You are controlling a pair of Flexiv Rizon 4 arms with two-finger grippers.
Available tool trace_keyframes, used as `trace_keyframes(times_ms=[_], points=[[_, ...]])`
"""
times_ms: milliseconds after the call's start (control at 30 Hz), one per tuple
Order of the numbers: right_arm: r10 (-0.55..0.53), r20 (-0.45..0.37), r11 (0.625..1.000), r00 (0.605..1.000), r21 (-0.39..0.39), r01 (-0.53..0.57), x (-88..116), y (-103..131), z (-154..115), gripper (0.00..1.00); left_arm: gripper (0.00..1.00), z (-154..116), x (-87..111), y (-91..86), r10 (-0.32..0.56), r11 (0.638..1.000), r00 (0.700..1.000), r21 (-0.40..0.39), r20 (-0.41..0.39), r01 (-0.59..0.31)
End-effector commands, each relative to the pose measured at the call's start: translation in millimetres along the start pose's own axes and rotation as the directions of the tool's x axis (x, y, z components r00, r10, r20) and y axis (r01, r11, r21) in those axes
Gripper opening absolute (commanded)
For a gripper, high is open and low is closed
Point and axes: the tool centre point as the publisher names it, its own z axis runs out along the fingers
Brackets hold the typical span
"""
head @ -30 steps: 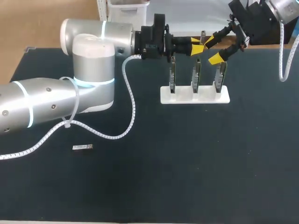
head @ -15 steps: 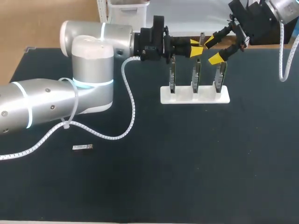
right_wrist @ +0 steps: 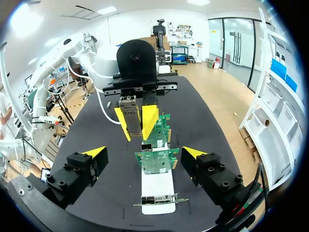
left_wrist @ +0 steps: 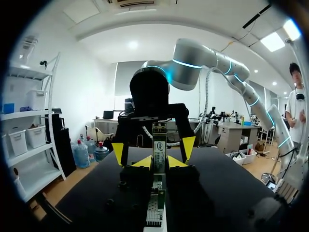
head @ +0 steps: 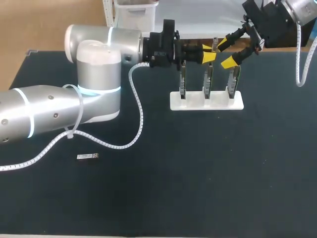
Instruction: Pick up the optical module with the left hand, and insert it into the network port with the right hand.
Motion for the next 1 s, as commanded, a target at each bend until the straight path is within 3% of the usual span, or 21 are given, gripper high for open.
trace_keyframes(times_ms=[33, 833, 1000], points=[[0.0, 0.0, 1.0, 1.0, 0.003, 0.0, 0.0, 0.7, 0.4, 1.0, 0.0, -1.2, 0.7, -3.7, -0.001, 1.0, 1.0, -0.009, 0.007, 0.001], [0.0, 0.0, 1.0, 1.0, 0.003, 0.0, 0.0, 0.7, 0.4, 1.0, 0.0, -1.1, 3.1, -2.2, -0.014, 1.0, 1.0, -0.017, -0.001, 0.014], [0.008, 0.011, 0.999, 1.0, 0.045, -0.008, -3.6, -1.6, -7.4, 1.0, 0.0, -1.1, 3.1, -2.2, -0.014, 1.0, 1.0, -0.017, -0.001, 0.014]])
